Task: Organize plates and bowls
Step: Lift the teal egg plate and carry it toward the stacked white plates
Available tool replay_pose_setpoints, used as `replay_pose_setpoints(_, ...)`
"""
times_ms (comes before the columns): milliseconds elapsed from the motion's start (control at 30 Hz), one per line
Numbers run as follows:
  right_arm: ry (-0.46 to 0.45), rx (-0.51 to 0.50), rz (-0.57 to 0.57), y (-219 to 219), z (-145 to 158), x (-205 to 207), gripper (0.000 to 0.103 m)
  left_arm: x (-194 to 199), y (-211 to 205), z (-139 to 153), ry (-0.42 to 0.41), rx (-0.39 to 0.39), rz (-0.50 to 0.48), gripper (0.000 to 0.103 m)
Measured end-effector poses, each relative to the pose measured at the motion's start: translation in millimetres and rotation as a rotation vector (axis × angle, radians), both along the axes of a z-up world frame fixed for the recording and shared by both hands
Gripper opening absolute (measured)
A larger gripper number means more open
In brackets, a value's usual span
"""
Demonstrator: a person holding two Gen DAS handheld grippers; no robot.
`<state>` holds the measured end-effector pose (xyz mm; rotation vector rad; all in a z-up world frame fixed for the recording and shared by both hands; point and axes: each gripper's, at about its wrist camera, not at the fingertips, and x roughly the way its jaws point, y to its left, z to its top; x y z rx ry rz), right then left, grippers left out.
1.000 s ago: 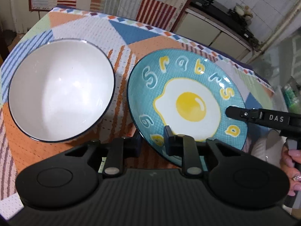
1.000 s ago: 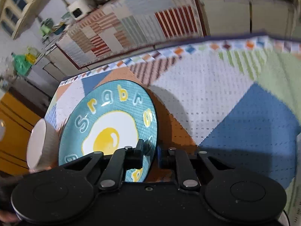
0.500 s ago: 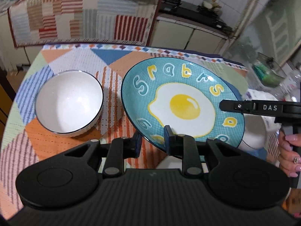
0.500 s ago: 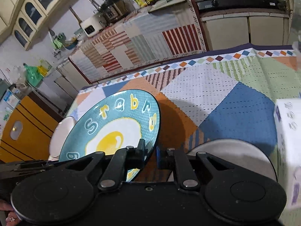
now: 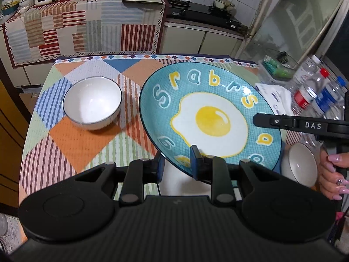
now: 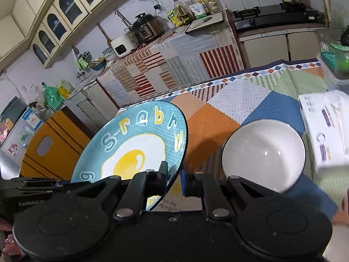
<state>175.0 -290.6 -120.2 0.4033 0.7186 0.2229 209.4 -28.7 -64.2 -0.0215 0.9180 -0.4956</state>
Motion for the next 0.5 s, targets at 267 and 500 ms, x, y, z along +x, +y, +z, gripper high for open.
replay_pose_setpoints(267, 0.010, -0.015, -0.008, 9, 0, -36, 0.016, -31, 8, -4, 0.023, 0.002, -0.032, 0.022)
replay_pose_setpoints(500, 0.063, 0.009, -0.002, 10, -21, -55, 0.017, -47, 9, -23, 0.058, 0.027, -0.047, 0.022)
